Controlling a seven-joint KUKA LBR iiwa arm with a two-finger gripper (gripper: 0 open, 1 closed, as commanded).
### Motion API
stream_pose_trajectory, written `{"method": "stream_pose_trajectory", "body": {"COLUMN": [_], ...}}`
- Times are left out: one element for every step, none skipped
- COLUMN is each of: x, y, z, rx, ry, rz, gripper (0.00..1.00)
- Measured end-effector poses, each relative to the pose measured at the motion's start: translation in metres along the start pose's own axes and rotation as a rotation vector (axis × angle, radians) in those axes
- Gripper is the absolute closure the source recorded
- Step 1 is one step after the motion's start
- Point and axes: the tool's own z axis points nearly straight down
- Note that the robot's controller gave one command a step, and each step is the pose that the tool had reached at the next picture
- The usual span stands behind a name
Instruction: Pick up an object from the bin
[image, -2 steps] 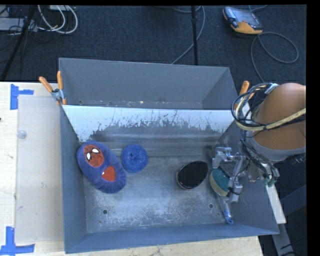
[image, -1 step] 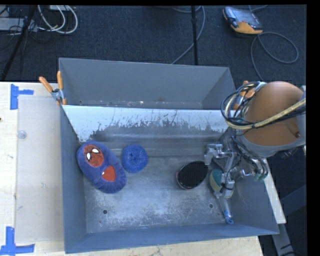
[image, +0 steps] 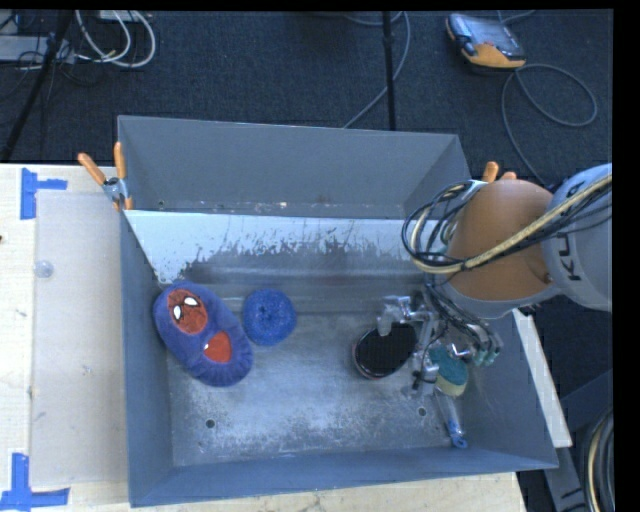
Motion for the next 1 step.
{"method": "stream_pose_trajectory", "body": {"x": [-0.0274], "y": [0.0128], "z": [0.0252], "rx": [-0.001], "ry": [0.002], "rz": [0.015], "gripper": [0.00]}}
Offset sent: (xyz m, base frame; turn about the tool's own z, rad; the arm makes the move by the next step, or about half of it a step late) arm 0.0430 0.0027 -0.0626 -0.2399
